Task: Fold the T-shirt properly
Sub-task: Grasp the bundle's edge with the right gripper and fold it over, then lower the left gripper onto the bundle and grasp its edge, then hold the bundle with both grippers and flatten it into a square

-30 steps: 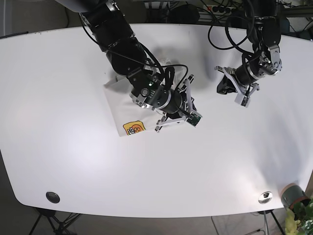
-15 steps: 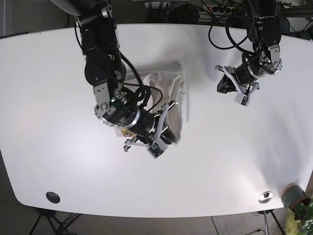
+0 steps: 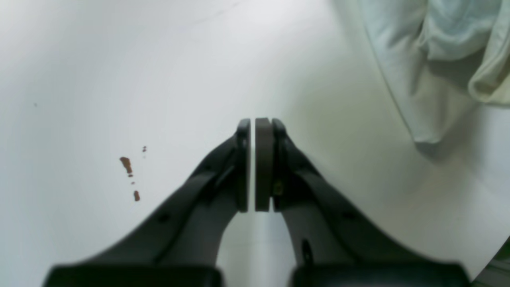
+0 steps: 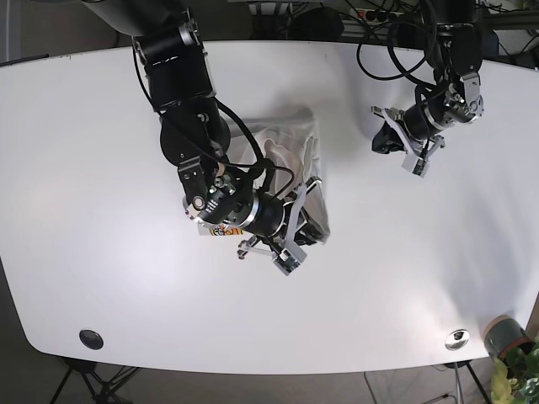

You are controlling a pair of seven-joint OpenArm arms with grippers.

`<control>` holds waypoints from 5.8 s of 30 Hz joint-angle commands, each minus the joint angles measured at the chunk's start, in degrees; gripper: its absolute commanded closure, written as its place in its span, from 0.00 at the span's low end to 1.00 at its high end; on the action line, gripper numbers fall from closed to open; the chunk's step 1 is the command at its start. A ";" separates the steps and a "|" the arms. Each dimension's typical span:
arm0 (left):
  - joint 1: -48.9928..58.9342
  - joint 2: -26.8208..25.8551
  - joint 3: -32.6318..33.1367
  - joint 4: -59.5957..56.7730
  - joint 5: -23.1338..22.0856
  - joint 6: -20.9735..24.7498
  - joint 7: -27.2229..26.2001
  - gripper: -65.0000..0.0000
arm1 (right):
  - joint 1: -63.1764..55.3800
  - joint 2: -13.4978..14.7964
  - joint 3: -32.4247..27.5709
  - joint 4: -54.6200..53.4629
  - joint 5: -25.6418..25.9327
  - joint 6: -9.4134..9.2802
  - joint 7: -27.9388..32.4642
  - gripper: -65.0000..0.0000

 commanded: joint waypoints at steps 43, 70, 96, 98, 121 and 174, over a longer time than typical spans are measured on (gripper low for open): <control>-8.33 -0.57 1.21 1.57 -1.09 -0.32 -1.11 1.00 | -22.08 6.62 -3.20 24.65 1.32 -7.91 1.24 0.22; -25.82 2.15 17.47 -12.76 -1.09 3.63 -2.87 0.66 | -23.23 10.05 -8.04 12.25 0.70 -7.91 6.96 0.23; -34.53 0.22 27.41 -32.63 -1.00 3.63 -16.50 0.67 | -21.47 8.03 -21.22 7.50 0.70 -8.44 7.04 0.90; -34.53 0.04 27.41 -32.63 -1.00 3.63 -16.50 0.67 | -21.20 7.41 -21.31 5.04 0.70 -8.44 7.13 0.90; -34.44 -1.10 18.09 -20.05 4.54 3.46 -11.05 0.66 | -22.70 7.68 -19.46 16.12 1.32 -8.44 8.27 0.34; 0.99 -0.66 27.14 18.36 4.54 3.37 -5.07 0.67 | -2.83 14.18 3.92 -15.88 17.23 -8.00 16.80 0.70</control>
